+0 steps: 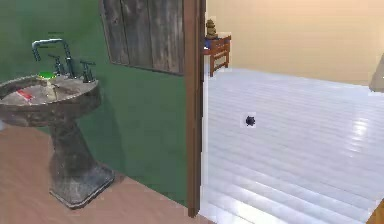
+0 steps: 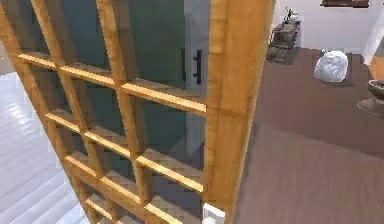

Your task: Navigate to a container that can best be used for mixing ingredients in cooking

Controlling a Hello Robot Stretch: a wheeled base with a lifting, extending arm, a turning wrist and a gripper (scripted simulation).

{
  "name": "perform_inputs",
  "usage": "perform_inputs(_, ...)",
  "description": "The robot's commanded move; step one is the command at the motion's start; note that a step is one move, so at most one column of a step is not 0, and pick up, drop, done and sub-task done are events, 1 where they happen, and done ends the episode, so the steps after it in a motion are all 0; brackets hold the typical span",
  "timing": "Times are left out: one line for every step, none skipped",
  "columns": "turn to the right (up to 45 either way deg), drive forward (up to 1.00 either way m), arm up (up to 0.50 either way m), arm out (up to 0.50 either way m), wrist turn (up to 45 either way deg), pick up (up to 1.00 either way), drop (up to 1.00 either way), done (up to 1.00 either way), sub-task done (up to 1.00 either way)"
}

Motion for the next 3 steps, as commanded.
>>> perform_inputs(21.0,0.0,0.0,0.0,0.0,0.0,0.0,0.0,0.0)
perform_inputs(0.0,1.0,0.0,0.0,0.0,0.0,0.0,0.0,0.0)
perform_inputs(9.0,0.0,0.0,0.0,0.0,0.0,0.0,0.0,0.0)
